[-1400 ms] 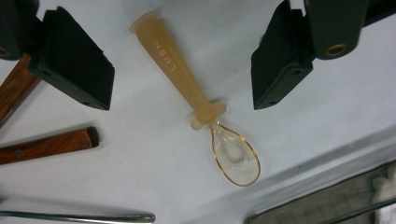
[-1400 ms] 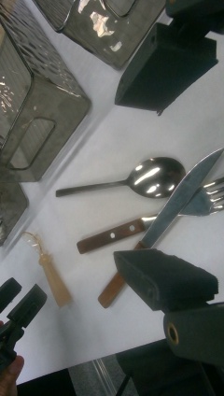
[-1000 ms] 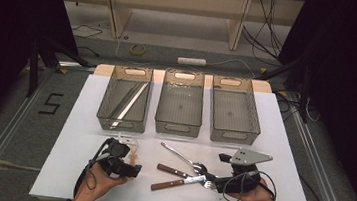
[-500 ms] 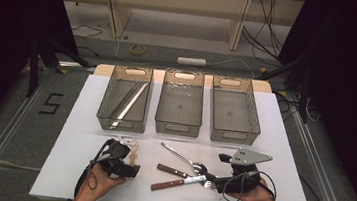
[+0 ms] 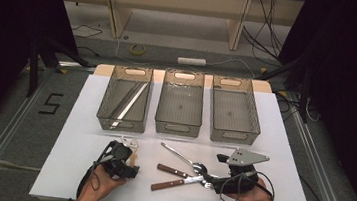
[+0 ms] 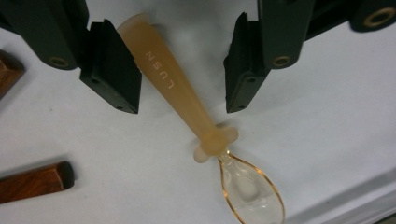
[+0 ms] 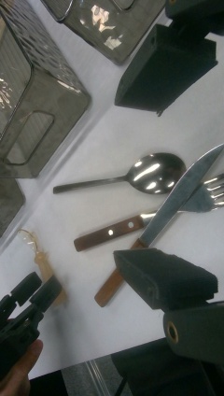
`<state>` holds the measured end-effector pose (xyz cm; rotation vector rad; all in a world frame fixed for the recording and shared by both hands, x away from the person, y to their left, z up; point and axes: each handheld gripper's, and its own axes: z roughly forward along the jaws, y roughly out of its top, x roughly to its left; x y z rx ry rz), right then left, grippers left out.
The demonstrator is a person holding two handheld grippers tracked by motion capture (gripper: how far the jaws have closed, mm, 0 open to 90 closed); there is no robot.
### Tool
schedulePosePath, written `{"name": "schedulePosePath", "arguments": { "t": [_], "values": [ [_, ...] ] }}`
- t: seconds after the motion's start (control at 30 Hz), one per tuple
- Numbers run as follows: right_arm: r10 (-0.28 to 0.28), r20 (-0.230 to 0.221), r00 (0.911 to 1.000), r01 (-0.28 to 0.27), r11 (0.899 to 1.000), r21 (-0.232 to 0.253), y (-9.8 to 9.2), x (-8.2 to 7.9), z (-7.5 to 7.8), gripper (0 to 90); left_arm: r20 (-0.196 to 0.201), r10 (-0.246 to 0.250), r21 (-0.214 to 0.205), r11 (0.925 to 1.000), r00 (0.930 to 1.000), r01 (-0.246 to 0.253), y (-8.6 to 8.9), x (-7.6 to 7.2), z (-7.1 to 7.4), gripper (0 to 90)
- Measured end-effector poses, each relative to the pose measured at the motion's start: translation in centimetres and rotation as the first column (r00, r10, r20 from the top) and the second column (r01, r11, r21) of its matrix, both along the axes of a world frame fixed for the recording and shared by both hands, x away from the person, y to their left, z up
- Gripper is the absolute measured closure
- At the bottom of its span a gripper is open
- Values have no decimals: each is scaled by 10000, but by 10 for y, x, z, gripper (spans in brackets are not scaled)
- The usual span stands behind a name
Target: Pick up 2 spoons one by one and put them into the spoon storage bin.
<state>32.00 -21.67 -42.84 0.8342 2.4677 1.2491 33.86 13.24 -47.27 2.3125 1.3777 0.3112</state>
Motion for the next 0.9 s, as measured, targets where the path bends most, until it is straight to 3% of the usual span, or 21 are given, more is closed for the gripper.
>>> {"name": "schedulePosePath", "arguments": {
  "t": [0.13,0.9],
  "values": [
    [7,18,10000,-7,10000,-24,0,-1,0,224,101,-146,103,9998,9998,145,-3,-2,0,533],
    [104,-8,9999,-104,9999,-81,2,-2,0,226,-96,58,-402,9992,9999,-61,-1,-1,0,740]
  ]
}}
